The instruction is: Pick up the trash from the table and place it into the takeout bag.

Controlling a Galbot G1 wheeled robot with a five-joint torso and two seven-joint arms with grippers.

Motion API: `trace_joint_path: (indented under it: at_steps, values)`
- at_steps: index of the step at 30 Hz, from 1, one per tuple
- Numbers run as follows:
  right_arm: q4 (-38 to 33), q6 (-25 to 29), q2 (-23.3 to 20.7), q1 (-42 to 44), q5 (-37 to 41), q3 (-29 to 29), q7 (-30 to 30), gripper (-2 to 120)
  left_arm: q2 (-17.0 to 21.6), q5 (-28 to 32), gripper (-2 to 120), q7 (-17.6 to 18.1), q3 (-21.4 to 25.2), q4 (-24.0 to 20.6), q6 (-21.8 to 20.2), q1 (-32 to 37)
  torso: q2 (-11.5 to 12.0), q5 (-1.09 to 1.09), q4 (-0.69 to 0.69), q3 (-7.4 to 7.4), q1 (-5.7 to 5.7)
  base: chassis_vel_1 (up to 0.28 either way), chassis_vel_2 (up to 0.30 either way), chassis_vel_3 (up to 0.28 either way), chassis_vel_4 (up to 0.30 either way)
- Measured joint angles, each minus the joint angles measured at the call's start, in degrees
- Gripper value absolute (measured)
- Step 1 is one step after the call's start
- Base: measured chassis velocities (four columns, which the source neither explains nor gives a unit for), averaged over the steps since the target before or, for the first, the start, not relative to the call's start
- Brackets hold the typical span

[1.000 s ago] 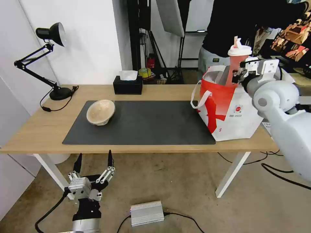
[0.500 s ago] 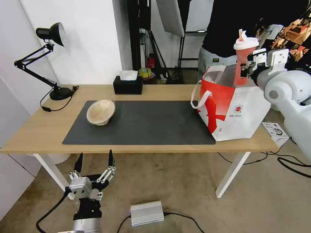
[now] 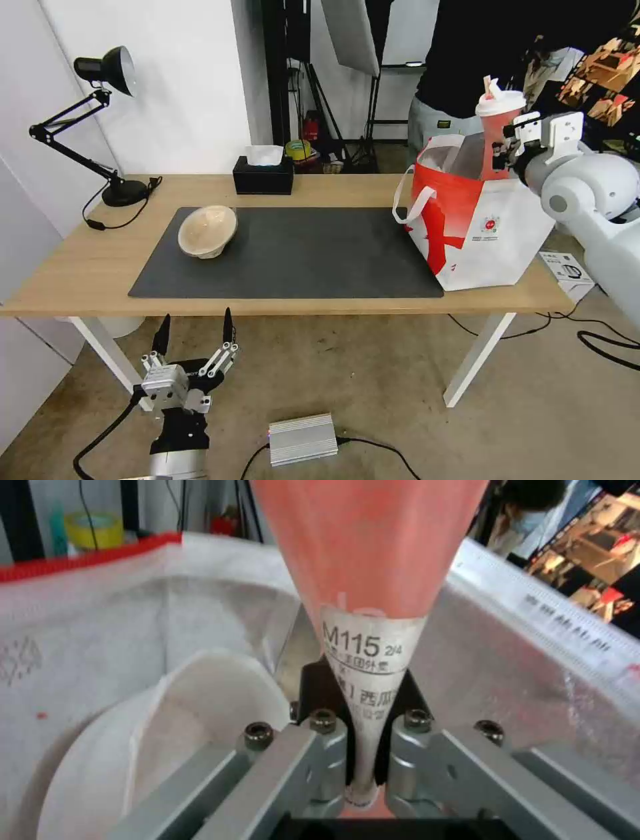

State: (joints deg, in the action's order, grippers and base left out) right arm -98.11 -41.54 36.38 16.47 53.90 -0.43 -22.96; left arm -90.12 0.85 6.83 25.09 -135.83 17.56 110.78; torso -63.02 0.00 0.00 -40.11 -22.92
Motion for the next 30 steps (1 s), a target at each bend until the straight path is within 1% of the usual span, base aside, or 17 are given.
trace_joint_path:
  at_steps: [17,20,21,24,25,28,29,30]
  values:
    - [-0.8,0.1,-0.7,2.4,0.1,-0.1,0.0,4,0.1,0.0,100,0.0,-0.1,0.0,-0.1,0.0,0.0,0.0,0.0,0.0,0.0,0.0,0.0,0.0,0.0]
    - [-0.9,0.1,-0.9,2.5,0.4,0.0,0.0,18,0.1,-0.1,100,0.0,-0.1,0.0,-0.1,0.0,0.0,0.0,0.0,0.0,0.0,0.0,0.0,0.0,0.0]
    - [-0.9,0.1,-0.9,2.5,0.4,0.0,0.0,18,0.1,-0.1,100,0.0,-0.1,0.0,-0.1,0.0,0.0,0.0,0.0,0.0,0.0,0.0,0.0,0.0,0.0]
    - [-0.9,0.1,-1.0,2.3,0.7,0.2,0.1,32,0.1,-0.1,100,0.0,0.0,-0.1,-0.1,0.1,0.0,0.0,0.0,0.0,0.0,0.0,0.0,0.0,0.0]
    - [-0.9,0.1,-1.0,2.3,0.7,0.2,0.1,32,0.1,-0.1,100,0.0,0.0,-0.1,-0.1,0.1,0.0,0.0,0.0,0.0,0.0,0.0,0.0,0.0,0.0]
    - [-0.6,0.1,-1.0,2.3,0.6,0.3,0.1,46,0.1,0.2,100,0.1,0.3,-0.3,-0.2,0.1,0.0,0.0,0.0,0.0,0.0,0.0,0.0,0.0,0.0]
    - [-0.6,0.1,-1.0,2.3,0.6,0.3,0.1,46,0.1,0.2,100,0.1,0.3,-0.3,-0.2,0.1,0.0,0.0,0.0,0.0,0.0,0.0,0.0,0.0,0.0]
    - [-0.6,0.1,-1.0,2.3,0.6,0.3,0.1,50,0.1,0.2,100,0.1,0.3,-0.3,-0.2,0.1,0.0,0.0,0.0,0.0,0.0,0.0,0.0,0.0,0.0]
